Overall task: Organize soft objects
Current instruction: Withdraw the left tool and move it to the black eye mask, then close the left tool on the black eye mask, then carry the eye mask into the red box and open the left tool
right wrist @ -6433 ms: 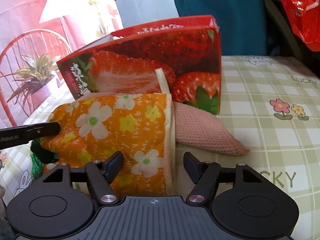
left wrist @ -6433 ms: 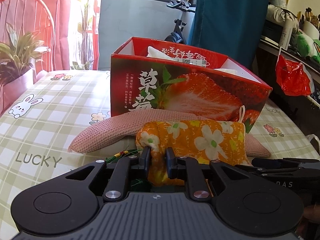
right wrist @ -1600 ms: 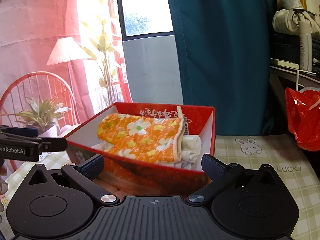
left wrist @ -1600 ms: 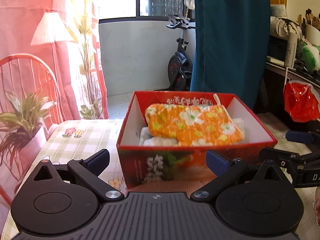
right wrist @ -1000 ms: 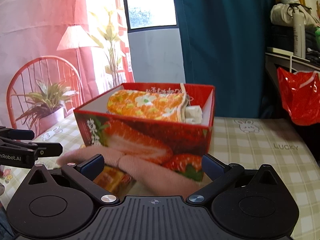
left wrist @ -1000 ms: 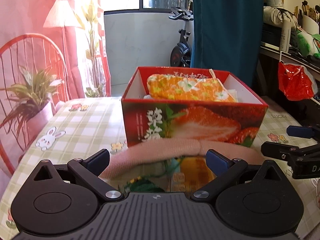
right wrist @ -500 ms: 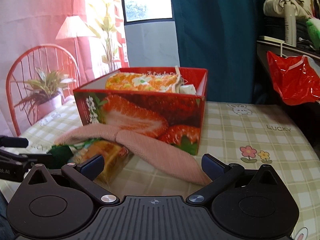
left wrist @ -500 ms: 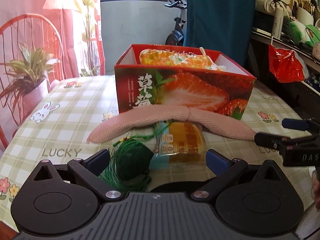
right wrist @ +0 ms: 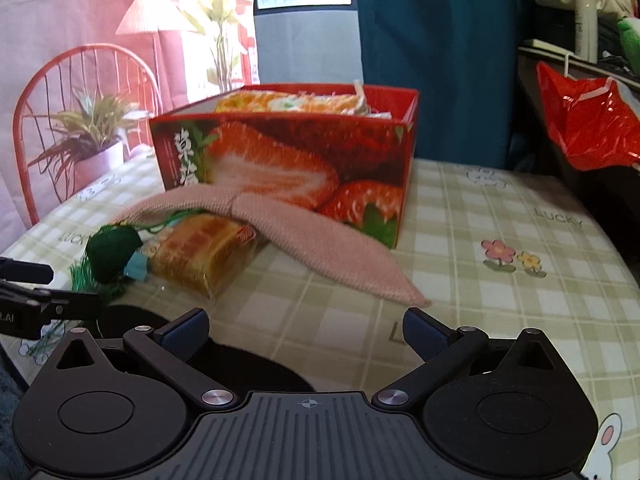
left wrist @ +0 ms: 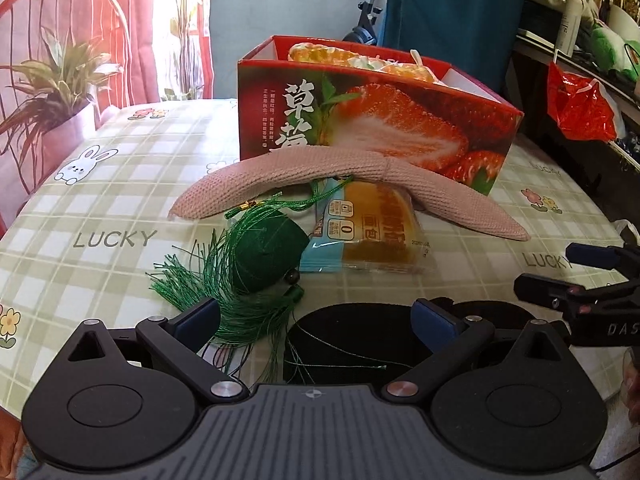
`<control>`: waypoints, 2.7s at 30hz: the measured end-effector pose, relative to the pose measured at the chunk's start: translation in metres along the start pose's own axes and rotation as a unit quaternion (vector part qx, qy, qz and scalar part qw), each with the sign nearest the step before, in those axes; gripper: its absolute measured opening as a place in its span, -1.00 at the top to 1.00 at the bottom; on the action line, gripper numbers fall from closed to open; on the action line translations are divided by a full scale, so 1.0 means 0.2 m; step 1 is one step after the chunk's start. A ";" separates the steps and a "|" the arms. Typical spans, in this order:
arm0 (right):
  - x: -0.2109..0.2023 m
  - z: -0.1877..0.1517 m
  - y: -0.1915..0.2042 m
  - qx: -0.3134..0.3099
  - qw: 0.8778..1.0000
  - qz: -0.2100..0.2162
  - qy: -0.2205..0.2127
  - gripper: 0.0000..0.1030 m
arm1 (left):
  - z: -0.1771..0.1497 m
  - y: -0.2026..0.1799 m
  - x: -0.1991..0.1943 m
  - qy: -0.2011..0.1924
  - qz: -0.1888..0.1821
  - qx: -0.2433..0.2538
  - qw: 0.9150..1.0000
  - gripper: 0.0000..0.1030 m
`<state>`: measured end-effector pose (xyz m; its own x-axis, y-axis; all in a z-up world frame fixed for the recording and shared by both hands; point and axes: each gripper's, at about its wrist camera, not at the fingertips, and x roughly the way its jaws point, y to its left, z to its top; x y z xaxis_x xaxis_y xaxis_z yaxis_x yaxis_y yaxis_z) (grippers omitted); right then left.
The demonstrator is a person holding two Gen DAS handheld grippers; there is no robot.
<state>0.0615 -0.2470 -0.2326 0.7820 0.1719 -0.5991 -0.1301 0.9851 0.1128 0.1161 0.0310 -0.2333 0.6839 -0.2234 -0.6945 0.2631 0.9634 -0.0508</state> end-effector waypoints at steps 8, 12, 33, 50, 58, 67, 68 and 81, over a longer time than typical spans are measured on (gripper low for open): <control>0.01 -0.04 0.04 -0.012 0.999 0.013 0.030 -0.91 | -0.05 -0.06 0.03 0.031 -0.025 0.019 0.999 -0.78; -0.01 -0.07 0.05 -0.016 0.999 0.019 0.049 -0.87 | -0.06 -0.06 0.03 0.034 -0.029 0.019 0.999 -0.76; 0.03 -0.12 0.08 -0.024 0.994 0.057 0.091 0.05 | -0.10 -0.07 0.13 0.067 -0.037 0.023 0.997 -0.75; -0.01 -0.09 0.07 -0.007 0.995 0.091 0.037 0.68 | -0.08 -0.07 0.11 0.043 -0.075 0.021 0.996 0.44; 0.00 -0.09 0.07 -0.003 0.995 0.090 0.042 0.69 | -0.08 -0.05 0.09 0.032 -0.085 0.007 0.996 0.55; -0.10 0.03 0.07 -0.003 0.994 0.105 -0.019 0.69 | 0.04 -0.04 -0.09 -0.052 -0.092 0.008 0.994 0.62; -0.11 0.05 0.06 0.000 0.994 0.106 -0.027 0.69 | 0.06 -0.04 -0.11 -0.060 -0.091 0.009 0.994 0.62; -0.16 0.25 0.05 -0.013 0.992 0.097 -0.081 0.68 | 0.27 -0.03 -0.20 -0.112 -0.104 -0.004 0.988 0.62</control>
<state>0.0655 -0.2434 -0.1721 0.8283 0.3557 -0.4330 -0.3007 0.9342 0.1921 0.1242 0.0269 -0.1677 0.7492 -0.4421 -0.4931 0.4080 0.8946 -0.1823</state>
